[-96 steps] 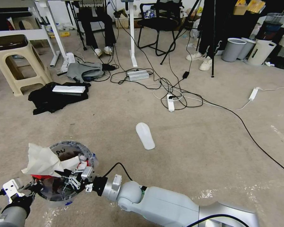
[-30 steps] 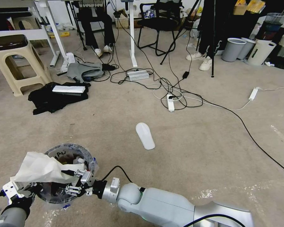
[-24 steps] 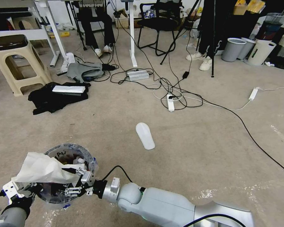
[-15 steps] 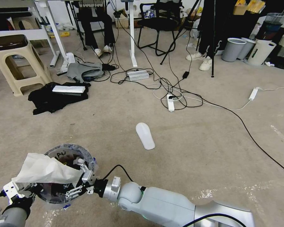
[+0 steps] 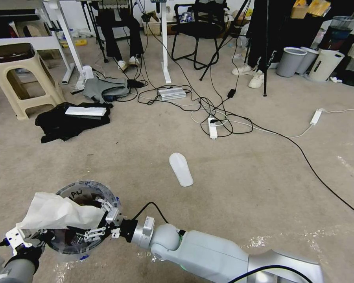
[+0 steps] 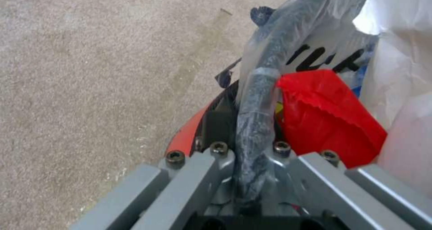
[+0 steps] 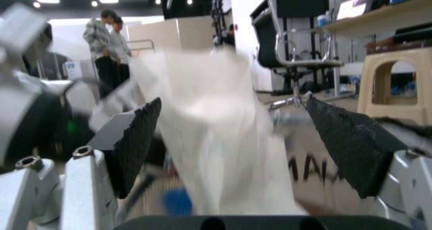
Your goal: Pick up the trash bin and place the garbage on the floor into it.
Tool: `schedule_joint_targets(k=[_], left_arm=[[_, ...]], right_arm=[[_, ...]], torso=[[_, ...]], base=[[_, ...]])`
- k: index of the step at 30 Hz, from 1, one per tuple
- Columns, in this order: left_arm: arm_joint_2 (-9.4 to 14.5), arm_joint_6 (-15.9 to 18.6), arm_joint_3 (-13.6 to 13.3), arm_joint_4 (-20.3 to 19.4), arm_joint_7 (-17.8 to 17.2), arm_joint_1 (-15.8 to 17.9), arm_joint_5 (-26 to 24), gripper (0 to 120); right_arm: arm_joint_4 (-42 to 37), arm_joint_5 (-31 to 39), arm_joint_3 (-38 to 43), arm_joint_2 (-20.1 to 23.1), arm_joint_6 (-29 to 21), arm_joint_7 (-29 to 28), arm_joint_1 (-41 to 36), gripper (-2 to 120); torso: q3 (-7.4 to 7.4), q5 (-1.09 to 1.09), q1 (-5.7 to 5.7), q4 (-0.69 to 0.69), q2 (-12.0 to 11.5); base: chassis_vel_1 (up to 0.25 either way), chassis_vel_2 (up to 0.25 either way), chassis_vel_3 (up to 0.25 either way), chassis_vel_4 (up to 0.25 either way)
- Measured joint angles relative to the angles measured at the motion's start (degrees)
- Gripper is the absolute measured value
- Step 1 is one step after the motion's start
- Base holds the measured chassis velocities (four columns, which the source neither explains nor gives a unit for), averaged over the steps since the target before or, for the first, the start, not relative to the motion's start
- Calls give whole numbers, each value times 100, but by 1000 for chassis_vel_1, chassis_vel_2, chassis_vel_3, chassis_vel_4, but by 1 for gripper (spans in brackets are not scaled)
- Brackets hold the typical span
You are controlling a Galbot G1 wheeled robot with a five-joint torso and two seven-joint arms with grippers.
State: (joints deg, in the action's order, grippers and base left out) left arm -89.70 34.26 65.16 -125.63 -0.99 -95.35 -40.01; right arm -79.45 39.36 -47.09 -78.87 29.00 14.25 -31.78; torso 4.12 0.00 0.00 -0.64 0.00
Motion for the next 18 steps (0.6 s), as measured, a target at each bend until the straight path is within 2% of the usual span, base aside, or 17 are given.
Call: schedule_joint_targets(k=[13, 18], left_arm=[[4, -5, 10, -4, 2, -10, 6, 1], [3, -5, 14, 45, 4, 22, 12, 1]], right_arm=[[-723, 71, 370, 133, -9, -46, 38, 83], [-1298, 154, 940, 324, -116, -47, -2, 83]], torso=[[0, 0, 0, 1, 0], [0, 0, 0, 0, 0]], base=[[0, 0, 0, 0], [0, 0, 0, 0]])
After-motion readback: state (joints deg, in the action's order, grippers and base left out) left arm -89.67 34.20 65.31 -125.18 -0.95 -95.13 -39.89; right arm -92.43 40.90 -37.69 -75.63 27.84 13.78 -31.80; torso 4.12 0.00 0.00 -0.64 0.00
